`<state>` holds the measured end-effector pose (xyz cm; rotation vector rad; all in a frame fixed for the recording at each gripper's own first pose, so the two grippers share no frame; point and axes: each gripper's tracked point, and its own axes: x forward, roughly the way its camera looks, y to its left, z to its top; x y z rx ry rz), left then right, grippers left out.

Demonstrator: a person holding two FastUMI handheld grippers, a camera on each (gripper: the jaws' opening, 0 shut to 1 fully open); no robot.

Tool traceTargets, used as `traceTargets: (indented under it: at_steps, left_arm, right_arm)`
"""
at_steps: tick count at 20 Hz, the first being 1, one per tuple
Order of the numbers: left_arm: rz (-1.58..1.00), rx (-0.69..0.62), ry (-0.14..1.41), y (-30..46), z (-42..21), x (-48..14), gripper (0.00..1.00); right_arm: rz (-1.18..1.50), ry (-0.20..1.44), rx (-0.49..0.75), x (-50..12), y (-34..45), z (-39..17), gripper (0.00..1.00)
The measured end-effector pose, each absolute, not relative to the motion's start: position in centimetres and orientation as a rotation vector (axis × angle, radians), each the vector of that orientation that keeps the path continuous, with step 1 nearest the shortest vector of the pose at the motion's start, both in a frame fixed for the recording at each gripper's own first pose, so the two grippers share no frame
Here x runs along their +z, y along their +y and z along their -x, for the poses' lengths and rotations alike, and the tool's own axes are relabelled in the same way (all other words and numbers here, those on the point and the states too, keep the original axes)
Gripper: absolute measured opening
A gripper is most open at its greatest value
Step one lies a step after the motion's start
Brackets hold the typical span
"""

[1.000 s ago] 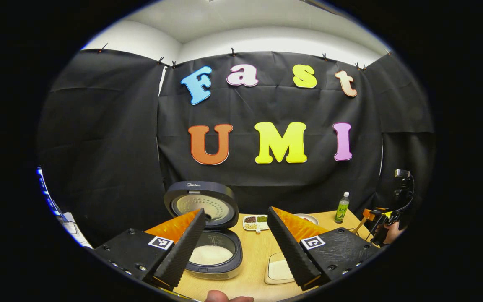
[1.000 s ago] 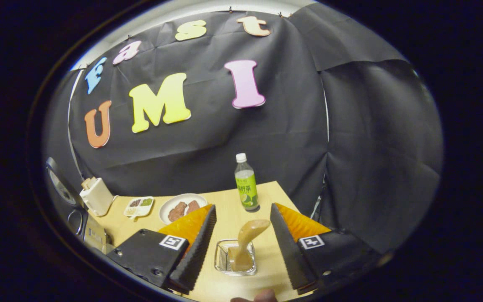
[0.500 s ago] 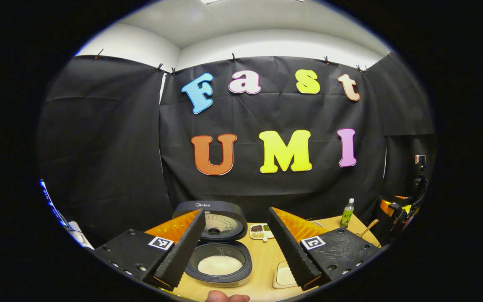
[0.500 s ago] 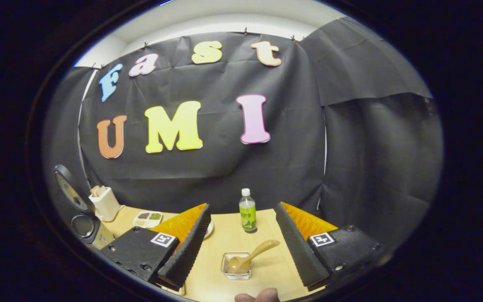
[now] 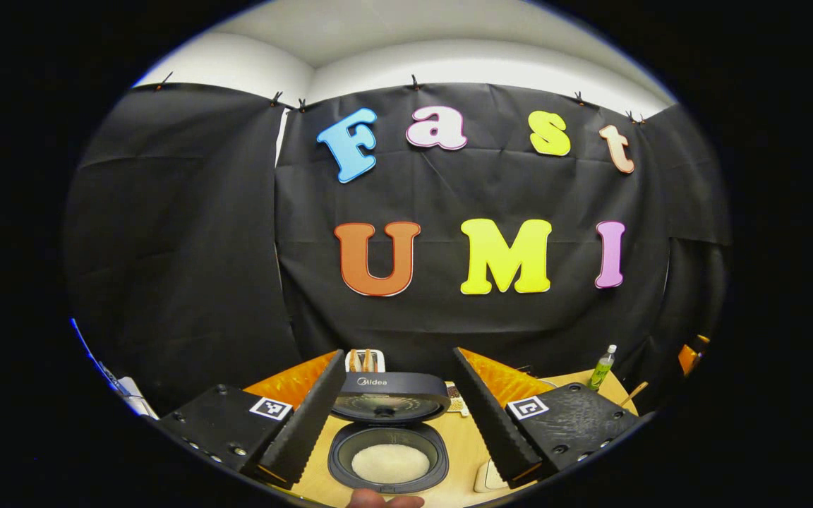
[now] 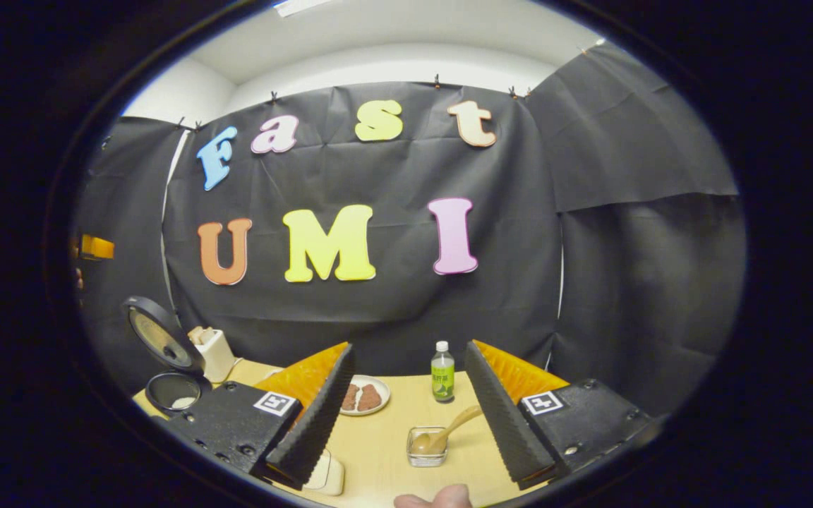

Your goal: Close the left gripper, press the button to open the rice cooker; take a wooden spoon from the chopstick holder with the right hand, scoop a spoonful of rice and pour it into the rice cooker, then put the wooden spoon back into the chopstick holder.

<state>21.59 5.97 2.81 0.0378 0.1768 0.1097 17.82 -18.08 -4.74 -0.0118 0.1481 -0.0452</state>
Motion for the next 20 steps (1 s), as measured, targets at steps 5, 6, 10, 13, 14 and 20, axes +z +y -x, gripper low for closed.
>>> traceTargets:
  at_steps: [5, 6, 10, 13, 14, 20]
  left_arm:
    - [-0.041, 0.100, 0.285, 7.7, -26.0, 0.3, 0.95]
    - [-0.041, 0.107, 0.300, 8.3, -26.8, -0.1, 0.95]
    - [-0.028, 0.112, 0.365, 10.0, -29.7, -2.3, 0.96]
    - [-0.026, 0.108, 0.416, 10.9, -31.2, -3.8, 0.96]
    - [-0.026, 0.106, 0.431, 11.0, -31.6, -4.4, 0.96]
    - [-0.009, 0.082, 0.490, 11.3, -32.2, -6.9, 0.96]
  right_arm:
    - [0.074, 0.127, -0.098, -5.1, -19.1, -14.8, 1.00]
    - [0.073, 0.125, -0.115, -5.1, -19.4, -14.1, 1.00]
    - [0.079, 0.140, -0.186, -5.7, -21.2, -10.4, 0.99]
    - [0.078, 0.163, -0.236, -6.4, -22.3, -7.9, 0.99]
    - [0.075, 0.170, -0.249, -6.5, -22.4, -7.3, 0.99]
    - [0.087, 0.167, -0.258, -5.7, -21.2, -5.9, 1.00]
